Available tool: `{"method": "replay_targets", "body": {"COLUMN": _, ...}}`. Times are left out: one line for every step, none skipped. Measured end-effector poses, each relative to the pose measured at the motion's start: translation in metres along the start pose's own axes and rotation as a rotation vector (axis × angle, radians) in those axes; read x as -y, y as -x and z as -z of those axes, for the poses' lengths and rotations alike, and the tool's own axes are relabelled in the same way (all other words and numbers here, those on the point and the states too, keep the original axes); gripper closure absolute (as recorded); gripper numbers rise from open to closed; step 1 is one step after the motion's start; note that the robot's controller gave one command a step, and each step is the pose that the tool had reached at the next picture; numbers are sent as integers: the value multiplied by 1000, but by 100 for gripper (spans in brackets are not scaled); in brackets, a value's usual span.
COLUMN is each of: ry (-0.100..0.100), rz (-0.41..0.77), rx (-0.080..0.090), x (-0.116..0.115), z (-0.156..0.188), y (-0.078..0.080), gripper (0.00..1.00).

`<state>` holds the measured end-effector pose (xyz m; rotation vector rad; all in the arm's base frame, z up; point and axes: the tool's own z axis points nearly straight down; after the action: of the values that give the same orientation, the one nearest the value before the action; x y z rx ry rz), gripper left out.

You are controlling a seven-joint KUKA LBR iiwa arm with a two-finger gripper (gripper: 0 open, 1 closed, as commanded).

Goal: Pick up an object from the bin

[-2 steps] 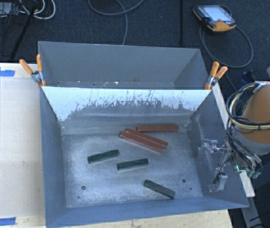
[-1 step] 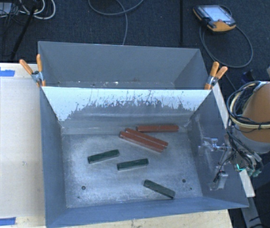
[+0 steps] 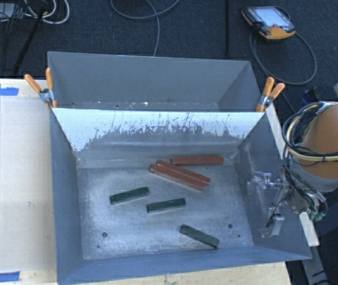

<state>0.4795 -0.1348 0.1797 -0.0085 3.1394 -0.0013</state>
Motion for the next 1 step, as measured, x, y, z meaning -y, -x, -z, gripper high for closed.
{"method": "replay_targets", "body": {"ry": 3, "rz": 53, "rx": -6, "x": -13, "z": -40, "y": 0, "gripper": 0}}
